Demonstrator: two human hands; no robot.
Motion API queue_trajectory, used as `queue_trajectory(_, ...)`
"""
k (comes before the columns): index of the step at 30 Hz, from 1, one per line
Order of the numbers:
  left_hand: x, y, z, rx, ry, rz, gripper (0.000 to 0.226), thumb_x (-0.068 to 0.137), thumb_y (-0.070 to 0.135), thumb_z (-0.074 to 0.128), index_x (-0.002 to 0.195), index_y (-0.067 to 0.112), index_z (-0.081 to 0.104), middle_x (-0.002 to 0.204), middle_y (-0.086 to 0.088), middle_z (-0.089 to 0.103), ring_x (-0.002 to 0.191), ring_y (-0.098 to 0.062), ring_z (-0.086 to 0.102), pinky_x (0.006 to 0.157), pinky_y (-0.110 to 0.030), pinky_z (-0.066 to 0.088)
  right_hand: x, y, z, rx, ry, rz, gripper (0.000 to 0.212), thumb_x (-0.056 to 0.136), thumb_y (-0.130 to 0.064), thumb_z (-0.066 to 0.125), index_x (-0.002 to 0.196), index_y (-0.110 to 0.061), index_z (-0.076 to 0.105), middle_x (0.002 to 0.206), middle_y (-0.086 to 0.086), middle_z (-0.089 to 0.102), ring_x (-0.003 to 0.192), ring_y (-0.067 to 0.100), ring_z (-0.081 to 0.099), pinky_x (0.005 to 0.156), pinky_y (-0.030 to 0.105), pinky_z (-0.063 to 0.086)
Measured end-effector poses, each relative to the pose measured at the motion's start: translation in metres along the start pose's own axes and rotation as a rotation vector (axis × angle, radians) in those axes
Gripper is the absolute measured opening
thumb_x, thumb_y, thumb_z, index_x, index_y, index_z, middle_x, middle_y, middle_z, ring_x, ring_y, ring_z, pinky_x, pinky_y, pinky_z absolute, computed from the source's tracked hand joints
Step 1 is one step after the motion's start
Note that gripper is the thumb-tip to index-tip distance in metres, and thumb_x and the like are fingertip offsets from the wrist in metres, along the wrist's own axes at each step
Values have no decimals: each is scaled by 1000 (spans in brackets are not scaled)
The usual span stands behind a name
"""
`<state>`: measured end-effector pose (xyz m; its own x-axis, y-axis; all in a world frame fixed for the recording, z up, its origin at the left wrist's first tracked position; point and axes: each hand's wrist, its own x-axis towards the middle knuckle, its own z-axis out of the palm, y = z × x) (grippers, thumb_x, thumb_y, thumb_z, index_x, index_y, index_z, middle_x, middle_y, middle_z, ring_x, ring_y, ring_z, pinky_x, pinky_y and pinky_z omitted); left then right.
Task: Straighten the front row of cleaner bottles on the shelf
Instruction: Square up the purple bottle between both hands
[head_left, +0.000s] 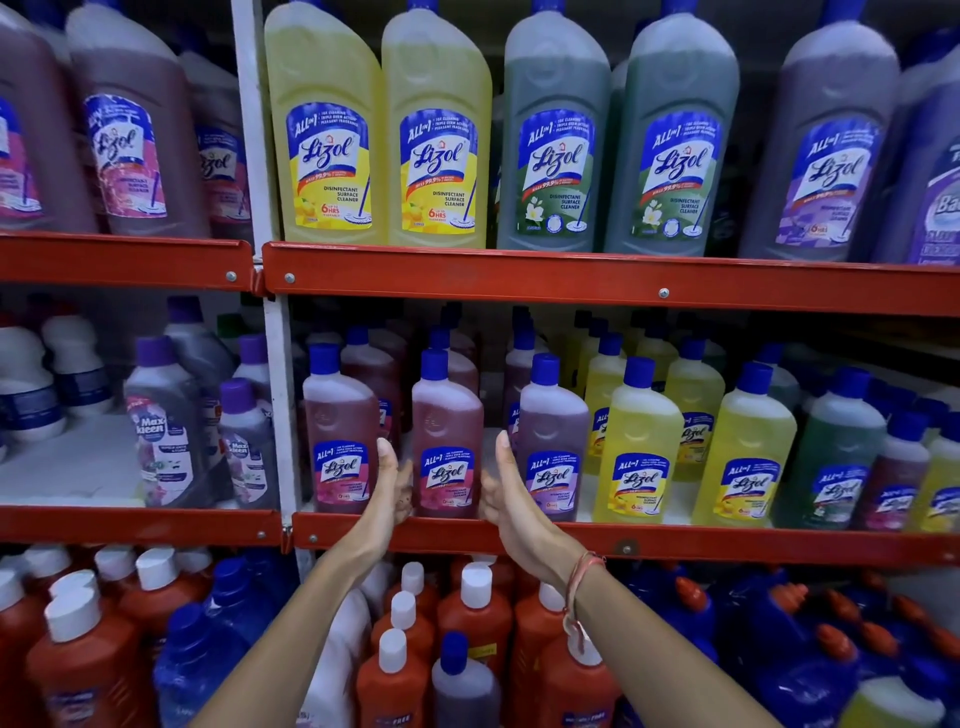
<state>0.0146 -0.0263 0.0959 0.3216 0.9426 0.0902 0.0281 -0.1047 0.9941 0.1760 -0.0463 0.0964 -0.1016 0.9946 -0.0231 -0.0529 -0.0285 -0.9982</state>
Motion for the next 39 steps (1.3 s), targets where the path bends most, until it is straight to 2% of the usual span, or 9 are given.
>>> queue_trajectory(4,-5,-3,4,-46,178,57,114,55,95,13,137,21,41,134,-4,52,120,-19,49,106,-39,31,-13,-2,-17,59,42,-34,109,77,-83,21,163,-16,15,170,10,21,159,22,17,129,42,7)
queue_trajectory(8,-10,-12,22,17,369,141,102,59,95,16,116,20,55,114,-1,63,107,-19,59,101,-48,43,-34,-7,-39,2,128,-63,104,76,-82,26,145,-10,55,153,9,55,145,25,47,127,45,28)
queue_trajectory(12,-5,-13,39,25,361,149,74,74,81,17,98,26,59,103,0,65,104,-19,60,98,-44,44,-27,2,-54,26,413,-116,72,100,-63,35,111,-5,76,115,19,77,106,27,73,101,39,53)
queue_trajectory(14,1,-13,48,-28,305,98,73,74,74,19,103,22,61,110,-1,64,113,-22,57,99,-38,40,-23,12,-55,43,512,-107,68,101,-61,37,113,-5,74,112,18,77,100,25,71,89,34,53)
queue_trajectory(18,7,-15,67,-65,188,9,98,69,84,16,136,19,45,138,-2,50,131,-19,43,113,-40,26,-10,29,-53,37,389,-112,98,73,-95,39,141,-26,56,139,-4,63,128,17,60,114,40,44)
queue_trajectory(22,9,3,133,-58,98,79,57,79,71,13,117,46,47,116,25,53,111,3,50,102,-26,31,18,43,-102,50,273,-80,120,60,-104,42,159,-38,27,165,-5,36,151,20,38,126,55,27)
queue_trajectory(24,11,-4,133,-53,108,98,65,77,75,15,128,44,41,126,23,47,117,2,44,106,-27,28,30,56,-106,46,236,-51,118,64,-102,41,160,-38,19,168,-3,32,154,22,32,127,57,22)
queue_trajectory(28,20,-17,124,-29,71,105,94,65,92,18,144,42,25,149,12,36,134,-6,35,117,-41,22,32,59,-105,-25,251,-6,112,63,-104,37,158,-47,17,167,-10,31,157,21,26,128,58,17)
queue_trajectory(39,23,-13,116,-29,31,87,102,59,95,21,145,40,22,136,19,39,128,-3,37,109,-32,27,20,46,-101,-10,232,-32,118,59,-105,40,158,-42,26,164,-7,39,151,18,38,126,53,27)
